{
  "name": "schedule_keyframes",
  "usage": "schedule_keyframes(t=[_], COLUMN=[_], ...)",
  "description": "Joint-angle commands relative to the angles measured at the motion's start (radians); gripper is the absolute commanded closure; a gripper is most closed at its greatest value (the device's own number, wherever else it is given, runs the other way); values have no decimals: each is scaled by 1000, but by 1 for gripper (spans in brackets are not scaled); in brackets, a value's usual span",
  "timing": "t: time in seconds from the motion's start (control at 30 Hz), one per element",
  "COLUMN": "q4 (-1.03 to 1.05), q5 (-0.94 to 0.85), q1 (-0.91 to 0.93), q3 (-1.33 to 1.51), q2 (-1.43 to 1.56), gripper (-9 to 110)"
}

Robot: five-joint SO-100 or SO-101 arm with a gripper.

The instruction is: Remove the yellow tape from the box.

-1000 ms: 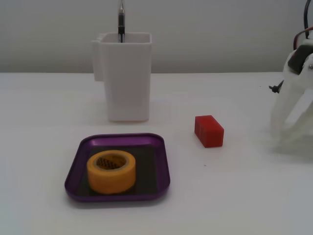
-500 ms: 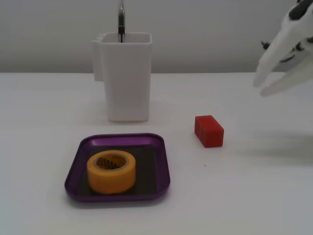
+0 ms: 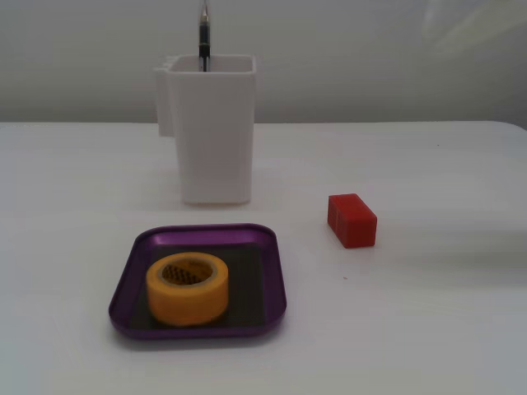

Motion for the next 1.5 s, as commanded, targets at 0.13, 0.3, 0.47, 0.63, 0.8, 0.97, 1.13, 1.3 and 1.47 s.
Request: schedule_keyframes(t=[0.13,0.3,0.47,0.63,0.8,0.97,1.13,1.3,1.47], q4=[18,9,8,6,8,14,8,6,-6], q5=[-11,-12,-12,-14,-14,-14,-14,-15,-14], q1=[-60,-166,-181,-178,-178,-164,-143,-141,-143], q3=[-410,-641,-830,-980,-1123,-1218,-1262,-1264,-1276], q2=[-641,-910,-1114,-1272,-1422,-1531,-1600,-1643,-1669], gripper=[92,88,87,87,87,87,87,88,92])
